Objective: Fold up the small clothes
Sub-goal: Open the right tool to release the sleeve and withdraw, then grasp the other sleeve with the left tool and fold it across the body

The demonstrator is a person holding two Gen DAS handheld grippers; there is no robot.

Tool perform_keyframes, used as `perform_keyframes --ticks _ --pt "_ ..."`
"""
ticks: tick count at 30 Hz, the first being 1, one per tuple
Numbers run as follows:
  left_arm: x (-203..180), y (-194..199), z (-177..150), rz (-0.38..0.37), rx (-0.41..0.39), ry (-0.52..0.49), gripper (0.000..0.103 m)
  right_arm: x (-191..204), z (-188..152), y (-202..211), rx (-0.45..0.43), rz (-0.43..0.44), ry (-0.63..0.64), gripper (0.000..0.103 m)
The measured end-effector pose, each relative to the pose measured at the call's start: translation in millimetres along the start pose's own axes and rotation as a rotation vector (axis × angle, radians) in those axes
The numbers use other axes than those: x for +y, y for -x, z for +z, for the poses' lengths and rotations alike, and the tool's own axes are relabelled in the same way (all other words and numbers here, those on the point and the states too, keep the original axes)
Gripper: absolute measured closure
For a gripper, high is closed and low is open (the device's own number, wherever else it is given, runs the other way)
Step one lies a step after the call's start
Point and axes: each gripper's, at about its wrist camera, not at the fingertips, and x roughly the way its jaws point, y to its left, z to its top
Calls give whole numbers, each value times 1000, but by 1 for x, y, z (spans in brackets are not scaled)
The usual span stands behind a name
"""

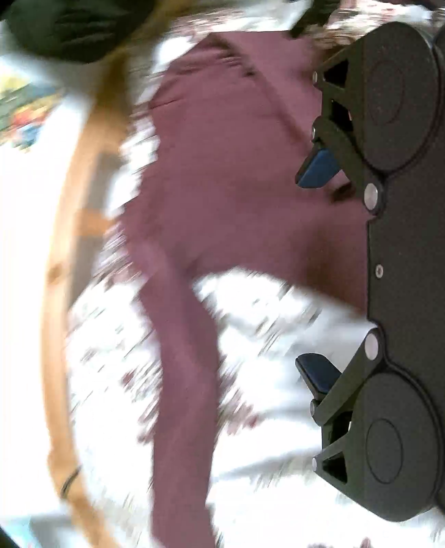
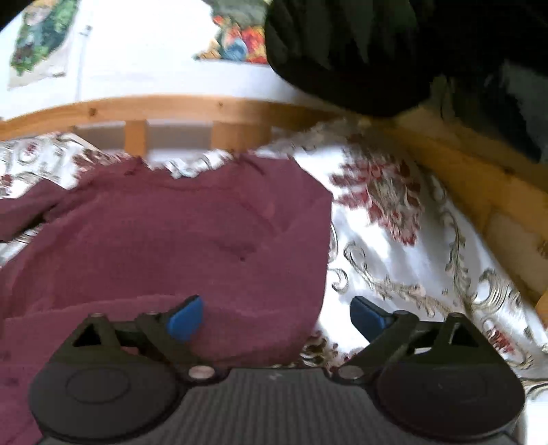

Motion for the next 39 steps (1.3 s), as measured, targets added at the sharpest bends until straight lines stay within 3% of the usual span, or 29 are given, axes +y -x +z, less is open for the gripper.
perform_keyframes --ticks 4,9,11,15,18,22,24,28,30,32,34,39 --pt "48 39 28 85 -130 -10 1 9 6 26 -67 39 37 0" --pt "120 54 50 319 -212 -115 1 23 9 34 -110 44 125 0" --pt "146 53 50 363 -245 -148 2 28 9 34 -113 41 152 0" --pt "171 41 52 398 -206 -303 5 33 10 39 -115 42 160 0" --pt "166 28 57 428 -202 -487 5 35 11 46 -93 40 142 0" --pt "158 4 65 479 -158 -645 10 36 10 67 -96 62 111 0" --pt "156 -9 69 482 -110 -685 19 36 8 76 -108 67 111 0" --pt "159 -33 81 447 31 -681 53 37 7 84 -125 48 133 0" --pt "161 -42 86 448 94 -663 60 35 7 82 -127 38 129 0" --pt "161 -45 89 415 138 -638 86 30 8 79 -119 37 100 0" --pt "158 -44 92 422 156 -606 101 23 9 77 -112 48 53 0" --pt "150 -17 106 383 187 -429 102 -2 14 81 -115 67 -98 0"
